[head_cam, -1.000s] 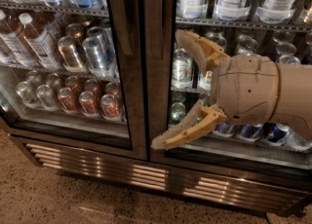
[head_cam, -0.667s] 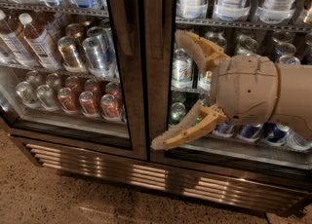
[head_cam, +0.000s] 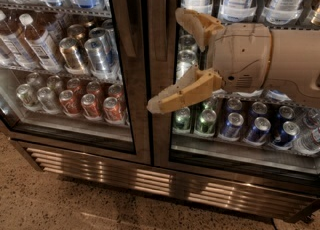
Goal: Open right fridge door
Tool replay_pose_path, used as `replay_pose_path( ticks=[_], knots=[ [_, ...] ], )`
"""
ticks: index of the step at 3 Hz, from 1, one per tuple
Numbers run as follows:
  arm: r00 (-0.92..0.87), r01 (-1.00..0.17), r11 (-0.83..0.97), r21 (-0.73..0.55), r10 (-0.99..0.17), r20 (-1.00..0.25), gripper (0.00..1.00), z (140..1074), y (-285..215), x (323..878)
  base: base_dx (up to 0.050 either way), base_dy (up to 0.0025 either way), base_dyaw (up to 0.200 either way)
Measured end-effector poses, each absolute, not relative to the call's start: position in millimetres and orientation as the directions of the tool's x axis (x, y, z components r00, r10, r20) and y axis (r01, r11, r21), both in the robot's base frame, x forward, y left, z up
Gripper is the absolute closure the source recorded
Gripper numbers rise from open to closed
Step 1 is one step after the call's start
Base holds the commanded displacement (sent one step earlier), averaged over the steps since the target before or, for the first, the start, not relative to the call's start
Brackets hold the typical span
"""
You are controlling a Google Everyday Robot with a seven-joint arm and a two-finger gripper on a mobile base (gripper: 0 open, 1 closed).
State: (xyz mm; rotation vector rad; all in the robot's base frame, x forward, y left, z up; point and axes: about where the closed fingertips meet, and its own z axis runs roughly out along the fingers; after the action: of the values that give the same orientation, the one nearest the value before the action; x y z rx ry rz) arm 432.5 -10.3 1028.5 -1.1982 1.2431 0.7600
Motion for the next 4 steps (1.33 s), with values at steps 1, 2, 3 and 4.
replay_pose_path(
  ticks=[1, 2, 3, 4],
  knots=[
    [0.218, -0.932, 0.258, -0.256, -0.166, -0.962, 0.00, 1028, -10, 432, 0.000, 0.00000, 0.000],
    [0.185, -0.942, 0.253, -0.220, -0.156, -0.970, 0.00, 1008, -7, 436, 0.000, 0.00000, 0.000],
    [0.185, -0.942, 0.253, -0.220, -0.156, -0.970, 0.00, 1008, -7, 436, 0.000, 0.00000, 0.200],
    [0.185, -0.942, 0.253, -0.220, -0.156, -0.970, 0.00, 1008, -7, 436, 0.000, 0.00000, 0.000]
  ],
)
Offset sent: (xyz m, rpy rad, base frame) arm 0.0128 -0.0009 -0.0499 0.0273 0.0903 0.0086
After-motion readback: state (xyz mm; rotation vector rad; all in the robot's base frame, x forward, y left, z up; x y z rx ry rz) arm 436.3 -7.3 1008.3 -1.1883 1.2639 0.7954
